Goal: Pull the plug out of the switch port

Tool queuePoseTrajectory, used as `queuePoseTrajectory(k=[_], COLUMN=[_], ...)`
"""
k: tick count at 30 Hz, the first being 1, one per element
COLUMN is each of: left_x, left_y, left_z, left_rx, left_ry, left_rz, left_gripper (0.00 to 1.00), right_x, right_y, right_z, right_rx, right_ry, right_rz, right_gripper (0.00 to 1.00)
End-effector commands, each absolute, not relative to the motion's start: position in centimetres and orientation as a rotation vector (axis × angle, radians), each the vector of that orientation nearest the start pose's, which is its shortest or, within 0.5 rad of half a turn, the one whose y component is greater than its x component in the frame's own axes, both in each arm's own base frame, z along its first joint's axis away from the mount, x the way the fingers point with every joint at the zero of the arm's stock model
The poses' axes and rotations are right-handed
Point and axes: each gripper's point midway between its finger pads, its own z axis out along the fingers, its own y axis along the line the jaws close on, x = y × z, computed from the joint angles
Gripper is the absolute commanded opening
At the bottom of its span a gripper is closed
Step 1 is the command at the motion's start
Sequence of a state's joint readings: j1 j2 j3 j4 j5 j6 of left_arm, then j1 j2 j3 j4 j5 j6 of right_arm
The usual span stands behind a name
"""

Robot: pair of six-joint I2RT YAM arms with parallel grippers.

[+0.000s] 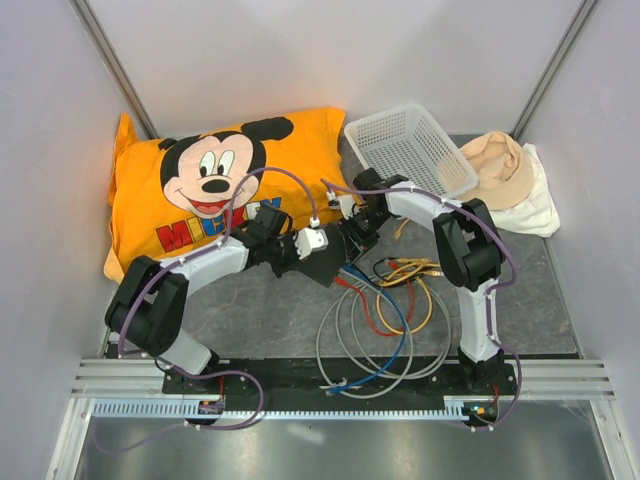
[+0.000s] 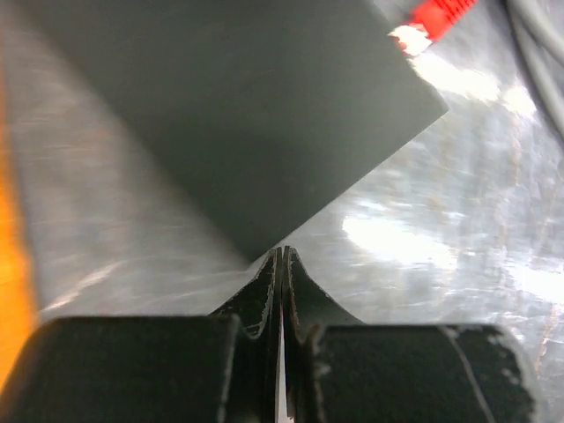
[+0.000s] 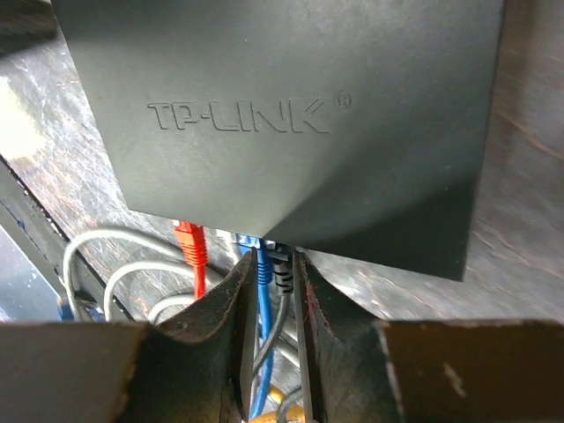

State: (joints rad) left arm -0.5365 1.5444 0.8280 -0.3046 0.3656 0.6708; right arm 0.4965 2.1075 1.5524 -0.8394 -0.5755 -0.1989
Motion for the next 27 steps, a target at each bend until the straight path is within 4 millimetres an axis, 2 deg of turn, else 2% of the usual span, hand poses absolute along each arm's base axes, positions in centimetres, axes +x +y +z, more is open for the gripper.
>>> queuePoseTrajectory(k=[1, 2, 3, 5, 6, 8, 9, 10, 11, 13, 14, 17, 21, 25, 27], left_x=[26.2, 24.9, 24.5, 24.2, 25.1, 26.1, 27.3, 27.7, 28.2, 29.3, 29.6, 30.0, 29.2, 29.2, 29.1], left_y=[-22.3, -23.0, -23.2, -24.1, -24.9, -26.0, -26.9, -27.4, -27.8, -28.8, -29.1, -29.9, -28.8, -26.9, -26.4], left_z=[7.9, 8.5, 9.2, 10.8, 12.1, 12.6, 13.7, 13.6, 12.3, 11.9, 10.2, 9.3, 6.3, 3.8, 3.2], left_rx=[1.559, 1.558, 1.537, 1.470, 1.436, 1.323, 1.275, 1.189, 1.143, 0.987, 0.931, 0.749, 0.654, 0.588, 0.566], left_ry=[1.909, 1.889, 1.889, 1.890, 1.862, 1.923, 1.904, 1.974, 2.042, 2.159, 2.237, 2.321, 2.443, 2.533, 2.557], left_rz=[-0.592, -0.686, -0.715, -0.787, -0.795, -0.844, -0.852, -0.897, -0.924, -0.988, -1.014, -1.095, -1.050, -0.911, -0.881], left_gripper=[0.02, 0.01, 0.02, 0.02, 0.02, 0.02, 0.02, 0.02, 0.02, 0.02, 0.02, 0.02, 0.02, 0.01, 0.01], right_x=[32.2, 32.3, 32.2, 32.1, 31.9, 31.4, 31.3, 30.9, 31.0, 31.2, 31.3, 32.0, 32.2, 32.2, 32.5], right_y=[25.7, 25.4, 25.2, 24.4, 24.3, 24.1, 24.2, 24.3, 24.6, 25.0, 25.4, 26.0, 26.4, 26.3, 26.2], right_z=[4.8, 5.1, 5.3, 5.4, 5.4, 5.0, 4.9, 4.4, 4.2, 3.8, 3.9, 3.6, 3.1, 2.5, 2.3], right_rx=[-0.974, -0.952, -0.931, -0.854, -0.832, -0.776, -0.748, -0.731, -0.723, -0.706, -0.702, -0.666, -0.631, -0.628, -0.619], right_ry=[2.701, 2.702, 2.703, 2.723, 2.726, 2.736, 2.748, 2.760, 2.756, 2.758, 2.744, 2.741, 2.749, 2.758, 2.761], right_rz=[0.936, 0.946, 0.976, 1.036, 1.070, 1.151, 1.178, 1.221, 1.242, 1.284, 1.331, 1.368, 1.393, 1.375, 1.355], right_gripper=[0.31, 0.32, 0.41, 0.49, 0.54, 0.57, 0.58, 0.58, 0.58, 0.57, 0.57, 0.57, 0.57, 0.57, 0.55])
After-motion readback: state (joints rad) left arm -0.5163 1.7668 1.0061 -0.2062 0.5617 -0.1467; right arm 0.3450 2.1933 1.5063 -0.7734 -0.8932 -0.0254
